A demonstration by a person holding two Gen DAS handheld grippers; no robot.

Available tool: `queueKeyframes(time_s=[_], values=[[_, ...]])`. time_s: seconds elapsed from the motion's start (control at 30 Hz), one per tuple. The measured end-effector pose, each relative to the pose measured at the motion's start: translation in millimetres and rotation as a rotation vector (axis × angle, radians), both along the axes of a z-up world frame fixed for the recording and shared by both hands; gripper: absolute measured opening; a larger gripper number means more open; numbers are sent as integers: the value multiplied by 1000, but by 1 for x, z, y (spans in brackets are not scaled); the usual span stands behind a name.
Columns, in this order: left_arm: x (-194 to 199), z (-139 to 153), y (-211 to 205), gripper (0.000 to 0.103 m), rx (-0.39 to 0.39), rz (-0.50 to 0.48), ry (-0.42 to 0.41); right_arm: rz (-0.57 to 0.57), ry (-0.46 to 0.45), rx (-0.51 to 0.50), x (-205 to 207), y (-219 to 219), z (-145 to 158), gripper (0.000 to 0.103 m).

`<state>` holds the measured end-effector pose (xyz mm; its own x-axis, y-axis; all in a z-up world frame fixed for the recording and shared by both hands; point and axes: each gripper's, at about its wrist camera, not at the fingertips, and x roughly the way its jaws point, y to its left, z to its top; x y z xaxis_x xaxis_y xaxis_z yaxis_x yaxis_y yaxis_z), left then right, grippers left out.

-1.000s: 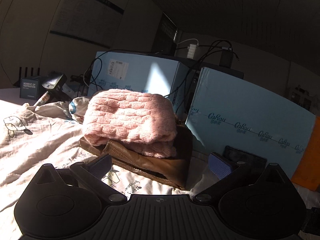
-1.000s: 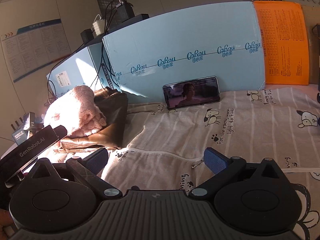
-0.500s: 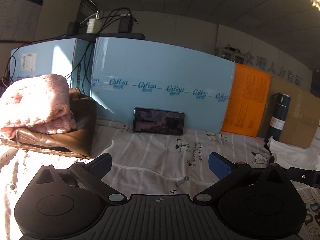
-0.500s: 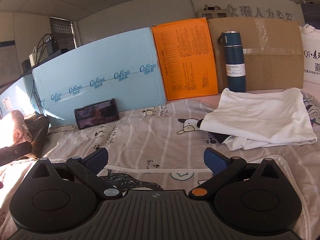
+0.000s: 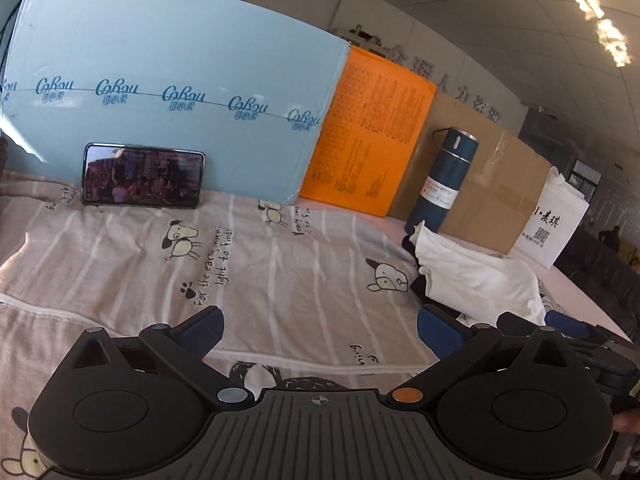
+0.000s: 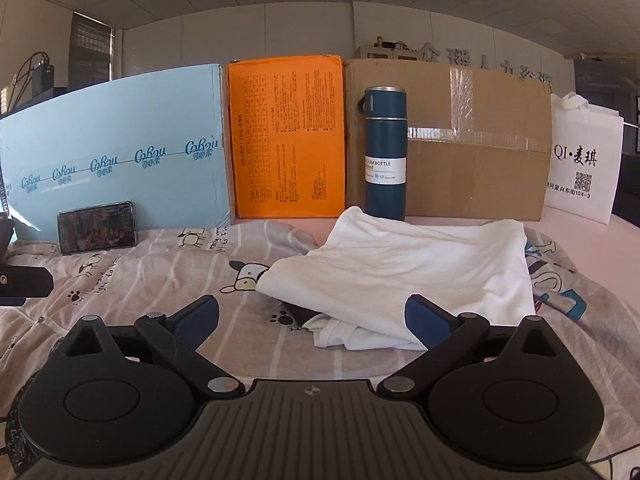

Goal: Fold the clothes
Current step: 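Move both tools over to the white T-shirt on the bed, then grasp the white T-shirt fabric with the right tool, regrasping once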

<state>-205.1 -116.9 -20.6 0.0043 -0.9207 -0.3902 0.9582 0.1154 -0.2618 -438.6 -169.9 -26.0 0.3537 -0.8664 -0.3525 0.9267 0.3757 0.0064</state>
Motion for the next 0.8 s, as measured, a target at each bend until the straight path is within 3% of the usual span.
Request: queueKeyframes(time_s=[0.07, 0.2, 0.27, 0.4, 0.53, 0.6, 0.8], values=[[-2, 1, -9, 103, -4, 2, -13, 12, 49, -7, 4, -14, 2, 101], [1, -6, -29, 103, 55, -71, 83, 20, 32, 91, 15, -50, 0, 100], [-1, -12, -35, 103, 74, -105, 92, 24, 23, 139, 20, -68, -2, 100], [3, -26, -51, 103, 162, -93, 174, 18, -51, 234, 23, -93, -11, 100], [2, -35, -65, 103, 188, -89, 224, 39, -33, 215, 24, -94, -19, 97], [-2, -37, -72, 103, 190, -97, 231, 18, -37, 226, 21, -97, -21, 70], [-11, -35, -89, 103, 174, -121, 257, 10, -232, 315, -13, -109, -20, 14]])
